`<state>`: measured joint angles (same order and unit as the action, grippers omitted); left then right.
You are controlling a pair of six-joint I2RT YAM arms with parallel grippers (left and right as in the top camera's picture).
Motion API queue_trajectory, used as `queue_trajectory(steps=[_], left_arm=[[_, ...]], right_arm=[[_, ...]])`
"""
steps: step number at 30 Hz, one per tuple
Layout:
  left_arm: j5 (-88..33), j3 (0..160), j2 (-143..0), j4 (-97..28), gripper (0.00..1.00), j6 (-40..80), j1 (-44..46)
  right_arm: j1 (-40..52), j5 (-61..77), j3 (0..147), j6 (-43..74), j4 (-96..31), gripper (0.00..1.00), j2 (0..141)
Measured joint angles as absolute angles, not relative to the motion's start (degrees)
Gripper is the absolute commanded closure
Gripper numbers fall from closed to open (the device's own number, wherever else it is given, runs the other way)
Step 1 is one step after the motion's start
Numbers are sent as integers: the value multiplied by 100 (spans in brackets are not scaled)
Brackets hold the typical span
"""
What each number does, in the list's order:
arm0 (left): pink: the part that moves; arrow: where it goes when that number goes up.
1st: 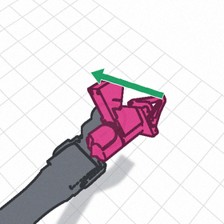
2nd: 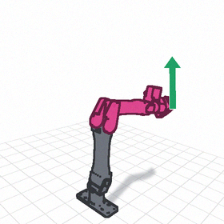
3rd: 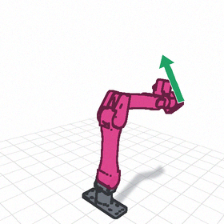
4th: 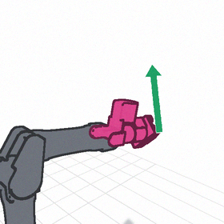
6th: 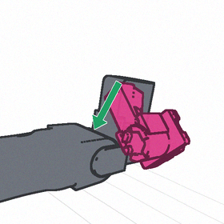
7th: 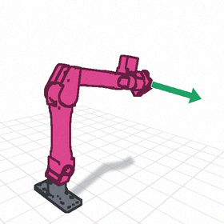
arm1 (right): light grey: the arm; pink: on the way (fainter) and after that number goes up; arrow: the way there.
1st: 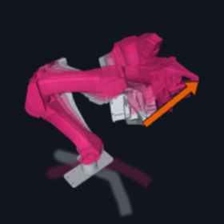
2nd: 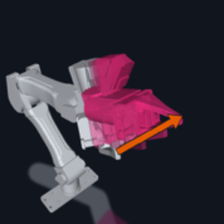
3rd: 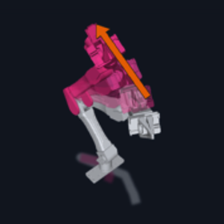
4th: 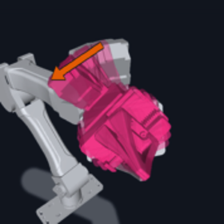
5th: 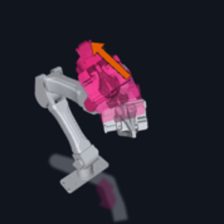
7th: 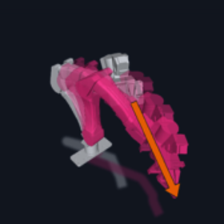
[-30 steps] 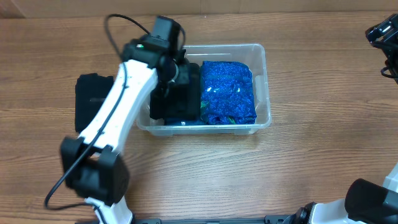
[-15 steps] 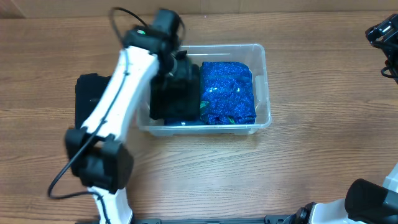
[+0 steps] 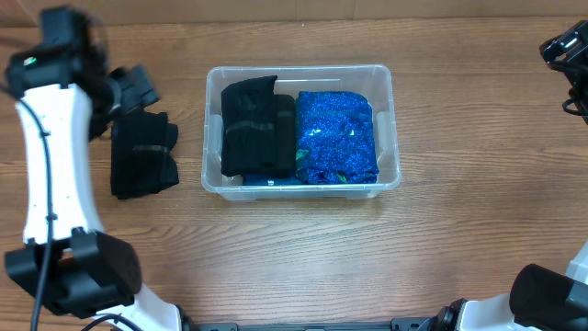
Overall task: Pack container
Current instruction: 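Return the left gripper to the black cloth stack and grasp a piece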
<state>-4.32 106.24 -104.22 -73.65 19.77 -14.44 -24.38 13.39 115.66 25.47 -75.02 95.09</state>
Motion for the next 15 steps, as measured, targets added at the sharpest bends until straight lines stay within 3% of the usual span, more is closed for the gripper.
queue_trajectory(steps=[7, 15], left_arm=[[-1210, 8696, -10514, -5798, 3, 1297, -2971], [-1636, 7284, -10527, -4442, 7, 851, -3072]], right_arm=[[-2438, 1337, 11566, 2550, -7500, 0, 9509], [-2438, 1337, 11566, 2552, -7502, 0, 9509]])
